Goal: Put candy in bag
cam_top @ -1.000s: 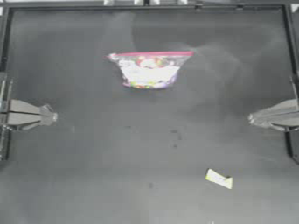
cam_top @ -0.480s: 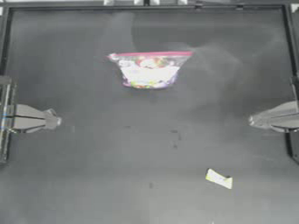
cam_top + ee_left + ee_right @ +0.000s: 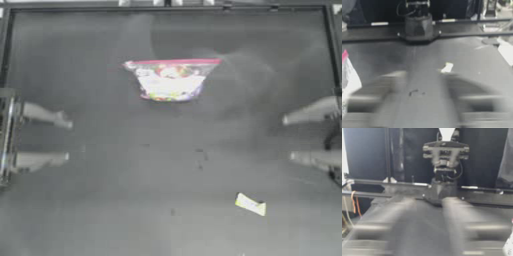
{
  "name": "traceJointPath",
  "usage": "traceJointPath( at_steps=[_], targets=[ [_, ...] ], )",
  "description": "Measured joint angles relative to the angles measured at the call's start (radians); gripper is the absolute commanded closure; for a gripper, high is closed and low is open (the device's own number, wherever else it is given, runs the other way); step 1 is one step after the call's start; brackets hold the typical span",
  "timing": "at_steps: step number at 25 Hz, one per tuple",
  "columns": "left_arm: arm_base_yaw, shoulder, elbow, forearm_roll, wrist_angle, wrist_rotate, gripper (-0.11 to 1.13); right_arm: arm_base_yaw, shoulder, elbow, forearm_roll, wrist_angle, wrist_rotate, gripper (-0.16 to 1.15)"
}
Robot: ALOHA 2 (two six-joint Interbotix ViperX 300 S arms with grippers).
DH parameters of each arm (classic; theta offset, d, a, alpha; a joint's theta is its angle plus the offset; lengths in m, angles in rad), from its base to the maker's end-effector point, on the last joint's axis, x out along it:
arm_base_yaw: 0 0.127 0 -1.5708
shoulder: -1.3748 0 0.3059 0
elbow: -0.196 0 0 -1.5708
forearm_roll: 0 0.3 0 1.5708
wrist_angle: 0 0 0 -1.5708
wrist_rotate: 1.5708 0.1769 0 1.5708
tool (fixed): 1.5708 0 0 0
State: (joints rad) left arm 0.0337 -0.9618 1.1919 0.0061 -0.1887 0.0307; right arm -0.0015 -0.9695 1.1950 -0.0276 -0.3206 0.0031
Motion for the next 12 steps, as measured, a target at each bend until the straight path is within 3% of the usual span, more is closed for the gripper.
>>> traceJointPath(
  at_steps=[6,12],
  targets=[
    [0.06,0.0,-0.025,0.0,0.084,-0.002,0.0,0.0,0.0,-0.002,0.0,0.02,0.0,-0.01],
    [0.13,0.035,-0.044,0.0,0.138,-0.002,0.0,-0.015,0.002,-0.052,0.003,0.127,0.0,-0.01]
  ],
)
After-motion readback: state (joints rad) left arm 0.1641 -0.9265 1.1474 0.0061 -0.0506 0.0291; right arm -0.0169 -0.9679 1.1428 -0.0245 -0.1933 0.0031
